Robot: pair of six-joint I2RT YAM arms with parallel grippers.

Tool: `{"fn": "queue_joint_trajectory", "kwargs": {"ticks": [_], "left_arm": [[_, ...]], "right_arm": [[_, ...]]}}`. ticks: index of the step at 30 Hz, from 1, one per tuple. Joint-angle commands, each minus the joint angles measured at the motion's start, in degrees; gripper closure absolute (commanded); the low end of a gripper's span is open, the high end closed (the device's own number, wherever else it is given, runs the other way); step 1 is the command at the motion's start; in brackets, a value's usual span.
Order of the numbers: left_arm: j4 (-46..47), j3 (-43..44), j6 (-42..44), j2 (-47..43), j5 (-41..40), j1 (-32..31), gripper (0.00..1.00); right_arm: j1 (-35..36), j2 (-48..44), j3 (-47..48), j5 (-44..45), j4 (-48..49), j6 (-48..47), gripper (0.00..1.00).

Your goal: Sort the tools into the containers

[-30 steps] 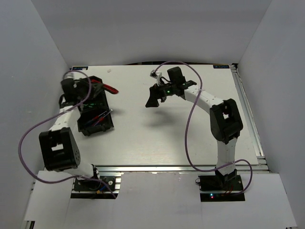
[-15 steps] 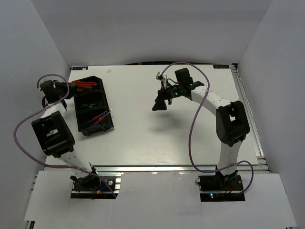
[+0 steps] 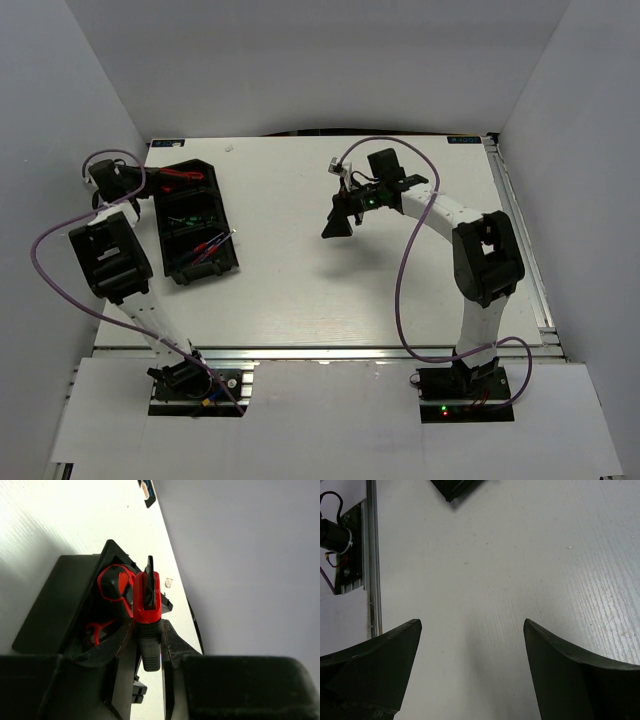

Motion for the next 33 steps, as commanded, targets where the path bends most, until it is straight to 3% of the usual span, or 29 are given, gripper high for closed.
{"fn": "queue_joint_trajectory", "kwargs": {"ticks": [1,10,24,25,33], "left_arm": [[1.7,3.9,0.5,-0.5,0.8,-1.6,1.0],[0.3,5.9,5.4,1.3,-0.8,-3.7,0.93],[-5.1,7.4,10.0,1.3,-1.0,-3.8,0.69],[-5.4,7.5,10.2,1.3,-0.8,-3.8,0.64],[-9.2,7.2,11.3,-1.0,-1.0,-3.7,0.53]], "right_arm": [[-0.3,-2.1,0.0,-1.7,1.2,0.3,0.1],[-0.6,-1.7,0.1,-2.1,1.8,1.1,0.11],[-0.8,-2.1,-0.7,-2.8,2.5,2.0,0.11],[-0.8,-2.1,-0.8,-2.8,2.5,2.0,0.11],[-0.8,-2.6,-1.3,-3.1,2.9,2.3,0.11]]}}
